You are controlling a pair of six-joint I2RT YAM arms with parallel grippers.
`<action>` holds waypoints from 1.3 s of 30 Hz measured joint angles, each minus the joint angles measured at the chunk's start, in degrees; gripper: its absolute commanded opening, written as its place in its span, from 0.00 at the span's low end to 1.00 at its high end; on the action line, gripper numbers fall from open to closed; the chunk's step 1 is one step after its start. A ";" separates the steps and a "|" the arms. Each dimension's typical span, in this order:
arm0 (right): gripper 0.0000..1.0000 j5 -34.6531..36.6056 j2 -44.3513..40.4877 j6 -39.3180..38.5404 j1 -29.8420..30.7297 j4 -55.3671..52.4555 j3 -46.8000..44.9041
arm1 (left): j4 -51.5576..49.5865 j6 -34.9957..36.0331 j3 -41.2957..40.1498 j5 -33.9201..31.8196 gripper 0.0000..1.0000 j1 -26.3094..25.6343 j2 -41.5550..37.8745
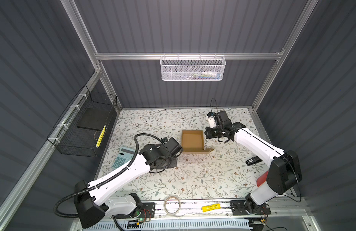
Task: Assemble paper box
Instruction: Place the paper box at the center of the table.
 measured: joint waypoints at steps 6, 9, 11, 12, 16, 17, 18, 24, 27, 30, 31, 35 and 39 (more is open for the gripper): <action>0.00 -0.92 0.00 -1.11 0.00 -0.79 0.00 | 5.70 -5.01 -0.15 -3.43 0.27 -6.67 3.54; 0.00 -1.40 0.00 -1.46 0.00 -1.31 -0.02 | 8.00 -6.67 -0.15 -5.29 0.27 -8.72 5.77; 0.00 -1.70 0.00 -1.77 0.02 -1.40 -0.09 | 9.51 -7.50 -0.22 -6.29 0.27 -9.57 6.97; 0.00 -1.84 0.00 -1.97 0.02 -1.40 -0.15 | 10.32 -7.93 -0.35 -6.78 0.27 -9.86 7.41; 0.00 -2.03 -0.17 -2.97 0.02 -1.53 -1.40 | 12.79 -8.96 -1.03 -8.85 0.27 -10.10 8.41; 0.00 -2.03 -0.33 -3.19 0.02 -1.57 -1.81 | 13.09 -9.05 -1.11 -9.31 0.27 -10.10 8.63; 0.00 -2.05 -0.57 -3.52 0.02 -1.66 -2.36 | 13.40 -9.09 -1.11 -9.99 0.27 -10.10 8.98; 0.00 -2.54 -2.01 -4.42 0.02 -2.21 -4.33 | 15.28 -9.01 -1.11 -12.70 0.28 -10.10 11.98; 0.00 -2.89 -2.21 -4.70 0.09 -2.21 -4.61 | 15.87 -8.81 -1.11 -13.75 0.28 -10.10 13.11; 0.00 -3.06 -2.21 -5.07 0.20 -2.23 -4.98 | 16.61 -8.57 -1.11 -14.62 0.28 -9.88 13.46; 0.00 -3.08 -2.21 -5.14 0.24 -2.21 -5.11 | 16.83 -8.39 -1.11 -14.80 0.28 -9.53 13.55; 0.00 -3.13 -2.49 -5.29 0.35 -2.19 -6.01 | 18.47 -7.17 -1.11 -14.91 0.28 -8.11 13.81; 0.00 -3.10 -2.86 -5.33 0.39 -2.16 -7.26 | 19.98 -5.49 -1.11 -14.88 0.27 -5.88 14.56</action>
